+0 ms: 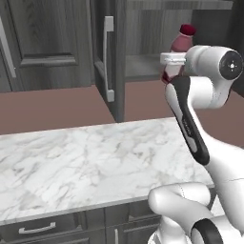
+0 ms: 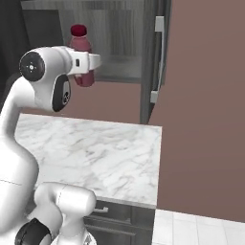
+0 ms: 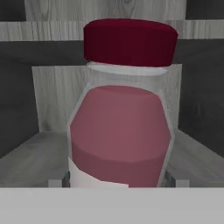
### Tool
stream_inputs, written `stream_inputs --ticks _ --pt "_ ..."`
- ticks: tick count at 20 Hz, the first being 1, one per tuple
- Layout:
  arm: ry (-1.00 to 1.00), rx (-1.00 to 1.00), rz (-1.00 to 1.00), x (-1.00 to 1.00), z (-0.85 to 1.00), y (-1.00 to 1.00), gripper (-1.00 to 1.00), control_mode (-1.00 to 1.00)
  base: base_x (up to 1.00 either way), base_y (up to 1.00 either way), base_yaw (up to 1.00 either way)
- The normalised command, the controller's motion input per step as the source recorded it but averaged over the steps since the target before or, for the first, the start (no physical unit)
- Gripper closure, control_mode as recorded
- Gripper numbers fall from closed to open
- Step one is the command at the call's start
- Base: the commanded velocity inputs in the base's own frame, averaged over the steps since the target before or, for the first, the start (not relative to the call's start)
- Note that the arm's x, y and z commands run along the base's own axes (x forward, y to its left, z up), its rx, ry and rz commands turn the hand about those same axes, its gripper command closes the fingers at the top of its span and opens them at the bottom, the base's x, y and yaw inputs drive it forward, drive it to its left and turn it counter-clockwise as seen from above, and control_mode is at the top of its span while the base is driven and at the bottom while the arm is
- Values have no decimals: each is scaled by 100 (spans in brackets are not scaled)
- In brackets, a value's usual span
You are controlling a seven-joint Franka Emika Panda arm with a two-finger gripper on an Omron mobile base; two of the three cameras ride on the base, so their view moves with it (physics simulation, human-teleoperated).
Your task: Pick the juice, can from the counter and place them in the open cabinet.
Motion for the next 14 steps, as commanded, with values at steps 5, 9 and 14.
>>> stream_inputs --ticks 5,9,14 --pt "15 -1 0 83 1 3 100 -100 0 0 0" --pt "12 0 0 79 0 5 100 -100 0 0 0" --pt "2 0 0 77 12 0 100 -100 0 0 0"
